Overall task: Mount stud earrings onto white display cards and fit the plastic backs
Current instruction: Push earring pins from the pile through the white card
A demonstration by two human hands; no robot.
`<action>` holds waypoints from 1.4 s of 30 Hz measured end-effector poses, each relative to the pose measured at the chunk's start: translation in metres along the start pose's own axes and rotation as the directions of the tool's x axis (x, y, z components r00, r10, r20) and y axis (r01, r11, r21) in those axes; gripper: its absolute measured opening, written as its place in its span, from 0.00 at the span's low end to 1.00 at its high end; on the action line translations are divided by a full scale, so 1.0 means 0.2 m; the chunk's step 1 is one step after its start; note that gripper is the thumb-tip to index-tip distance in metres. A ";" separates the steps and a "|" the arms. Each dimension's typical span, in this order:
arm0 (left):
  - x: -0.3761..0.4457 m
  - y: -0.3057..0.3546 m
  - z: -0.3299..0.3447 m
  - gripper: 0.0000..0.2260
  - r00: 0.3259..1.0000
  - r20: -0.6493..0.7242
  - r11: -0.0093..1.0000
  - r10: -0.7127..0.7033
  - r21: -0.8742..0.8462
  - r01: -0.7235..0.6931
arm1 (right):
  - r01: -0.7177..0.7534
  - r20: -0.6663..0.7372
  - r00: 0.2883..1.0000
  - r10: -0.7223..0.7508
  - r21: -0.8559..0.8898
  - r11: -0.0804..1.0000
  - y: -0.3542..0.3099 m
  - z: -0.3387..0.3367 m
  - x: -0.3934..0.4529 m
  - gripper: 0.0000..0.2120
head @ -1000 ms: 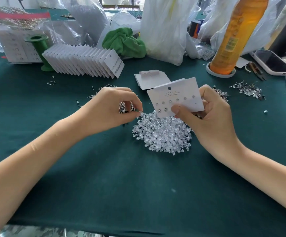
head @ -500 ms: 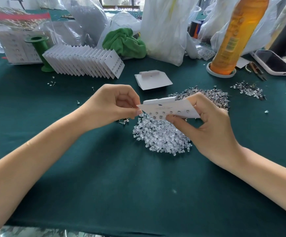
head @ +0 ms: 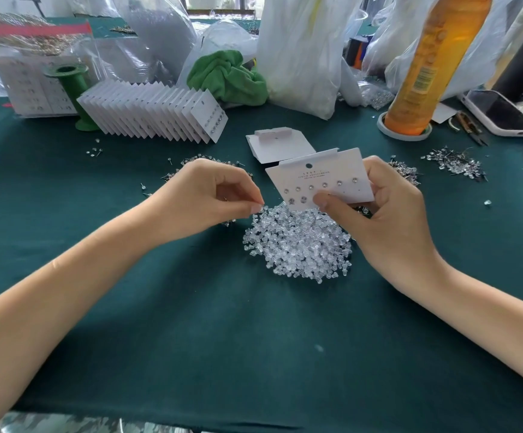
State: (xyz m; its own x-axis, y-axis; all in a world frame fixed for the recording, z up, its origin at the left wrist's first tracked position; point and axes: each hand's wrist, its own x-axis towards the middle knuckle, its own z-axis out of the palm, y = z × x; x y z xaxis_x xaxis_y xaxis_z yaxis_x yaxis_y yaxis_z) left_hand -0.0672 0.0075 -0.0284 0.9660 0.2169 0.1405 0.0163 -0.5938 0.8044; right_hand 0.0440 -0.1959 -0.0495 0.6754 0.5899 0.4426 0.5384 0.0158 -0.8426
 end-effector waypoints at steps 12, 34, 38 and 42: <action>0.00 0.00 -0.01 0.07 0.999 0.007 0.999 0.033 0.026 -0.033 | -0.018 -0.002 1.000 0.018 0.028 0.999 -0.01 0.00 0.01 0.10; -0.02 0.02 -0.01 0.11 0.991 0.079 0.845 0.110 0.518 -0.135 | 0.020 0.009 1.000 -0.021 0.035 0.999 0.00 0.00 0.01 0.10; -0.02 0.03 -0.01 0.02 0.993 0.071 0.898 0.098 0.423 -0.119 | 0.014 0.006 1.000 -0.014 0.031 0.999 0.00 0.00 0.01 0.10; -0.01 0.03 -0.01 0.02 0.994 0.007 0.947 0.107 0.303 -0.104 | 0.018 -0.006 1.000 -0.018 0.033 0.999 0.00 0.00 0.01 0.11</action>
State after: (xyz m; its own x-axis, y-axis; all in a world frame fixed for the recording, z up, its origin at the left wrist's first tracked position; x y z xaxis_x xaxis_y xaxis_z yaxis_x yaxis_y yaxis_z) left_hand -0.0702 0.0054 -0.0233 0.9640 0.1471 0.2215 -0.0066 -0.8196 0.5729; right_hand 0.0458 -0.1947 -0.0488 0.6687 0.5844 0.4596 0.5337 0.0531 -0.8440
